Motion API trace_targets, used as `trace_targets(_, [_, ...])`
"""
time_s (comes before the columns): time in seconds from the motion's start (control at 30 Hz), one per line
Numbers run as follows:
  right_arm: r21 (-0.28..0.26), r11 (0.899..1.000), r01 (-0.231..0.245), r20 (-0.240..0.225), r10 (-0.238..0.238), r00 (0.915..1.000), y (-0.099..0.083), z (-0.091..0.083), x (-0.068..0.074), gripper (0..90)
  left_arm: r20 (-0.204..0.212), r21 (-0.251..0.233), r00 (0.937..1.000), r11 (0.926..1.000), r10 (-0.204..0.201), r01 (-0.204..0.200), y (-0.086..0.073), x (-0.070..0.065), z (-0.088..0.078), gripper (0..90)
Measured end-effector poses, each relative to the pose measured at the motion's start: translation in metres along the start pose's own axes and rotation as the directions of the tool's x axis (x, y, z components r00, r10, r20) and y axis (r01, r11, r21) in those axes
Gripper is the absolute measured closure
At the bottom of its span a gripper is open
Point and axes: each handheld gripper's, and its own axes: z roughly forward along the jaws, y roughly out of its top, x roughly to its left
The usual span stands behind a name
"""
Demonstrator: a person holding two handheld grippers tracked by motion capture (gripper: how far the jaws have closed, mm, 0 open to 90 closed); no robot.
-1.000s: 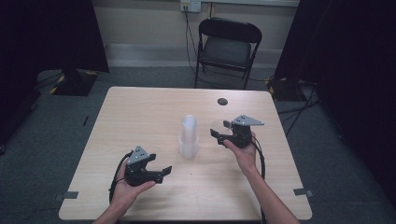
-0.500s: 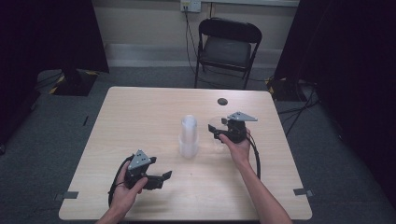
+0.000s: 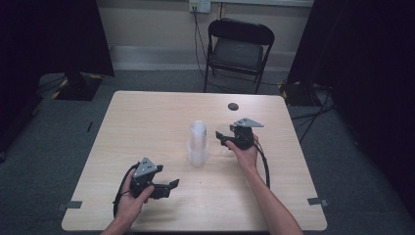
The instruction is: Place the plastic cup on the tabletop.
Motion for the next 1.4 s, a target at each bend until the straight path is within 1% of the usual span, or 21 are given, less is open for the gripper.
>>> trace_targets(0.03, [0.0, 1.0, 0.0, -0.003, 0.0, 1.0, -0.001, 0.0, 0.0, 27.9, 0.002, -0.001, 1.0, 1.0, -0.007, 0.007, 0.0, 0.0, 0.0, 16.3])
trace_targets(0.13, [-0.005, 1.0, 0.005, -0.007, -0.005, 1.0, -0.002, -0.001, 0.002, 27.7, 0.002, 0.001, 1.0, 1.0, -0.001, 0.001, 0.0, 0.0, 0.0, 16.6])
trace_targets(0.23, [-0.01, 1.0, 0.018, -0.02, -0.018, 0.9996, -0.005, -0.004, 0.005, 27.1, 0.005, -0.005, 1.0, 1.0, -0.006, 0.006, 0.0, -0.001, 0.0, 16.6])
trace_targets(0.3, [-0.013, 1.0, 0.026, -0.019, -0.026, 0.9995, -0.005, -0.006, 0.006, 26.4, 0.004, -0.003, 1.0, 1.0, -0.003, 0.003, 0.0, -0.001, -0.001, 16.6])
trace_targets(0.53, [-0.012, 0.999, 0.032, -0.023, -0.032, 0.9992, -0.004, -0.011, 0.007, 27.1, 0.004, -0.006, 1.0, 1.0, -0.006, 0.006, 0.0, -0.001, 0.0, 16.7])
trace_targets(0.67, [-0.012, 0.999, 0.034, -0.031, -0.034, 0.9989, -0.007, -0.015, 0.006, 26.5, 0.006, -0.006, 1.0, 1.0, -0.006, 0.006, 0.0, -0.001, 0.0, 16.7])
trace_targets(0.7, [-0.009, 0.999, 0.032, -0.025, -0.032, 0.9992, -0.008, -0.016, 0.006, 25.9, 0.005, -0.005, 1.0, 1.0, -0.007, 0.007, 0.0, -0.001, 0.0, 16.6])
trace_targets(0.87, [0.008, 0.999, 0.041, -0.031, -0.041, 0.9987, -0.012, -0.024, 0.005, 25.2, 0.006, -0.007, 1.0, 1.0, 0.0, 0.0, 0.0, -0.002, 0.0, 16.7])
trace_targets(1.0, [0.021, 0.999, 0.038, -0.032, -0.038, 0.9988, -0.018, -0.029, 0.002, 27.5, 0.004, -0.002, 1.0, 1.0, 0.007, -0.007, 0.0, -0.002, 0.0, 16.7])
trace_targets(1.07, [0.023, 0.999, 0.039, -0.033, -0.039, 0.9987, -0.019, -0.03, 0.001, 27.8, 0.007, -0.001, 1.0, 1.0, 0.002, -0.002, 0.0, -0.003, 0.0, 16.7])
trace_targets(1.1, [0.023, 0.999, 0.04, -0.032, -0.039, 0.9987, -0.02, -0.03, 0.001, 28.1, 0.006, 0.0, 1.0, 1.0, 0.007, -0.007, 0.0, -0.002, 0.0, 16.7])
trace_targets(1.2, [0.034, 0.998, 0.048, -0.032, -0.047, 0.9984, -0.02, -0.033, 0.002, 28.7, 0.004, 0.001, 1.0, 1.0, 0.0, 0.0, 0.0, -0.002, 0.0, 16.7])
trace_targets(1.23, [0.043, 0.998, 0.046, -0.032, -0.045, 0.9985, -0.02, -0.034, 0.001, 28.8, 0.004, 0.001, 1.0, 1.0, 0.0, 0.0, 0.0, -0.002, 0.0, 16.7])
trace_targets(1.4, [0.054, 0.997, 0.046, -0.038, -0.044, 0.9983, -0.02, -0.036, 0.002, 27.7, 0.001, -0.001, 1.0, 1.0, -0.005, 0.005, 0.0, -0.002, 0.001, 16.7])
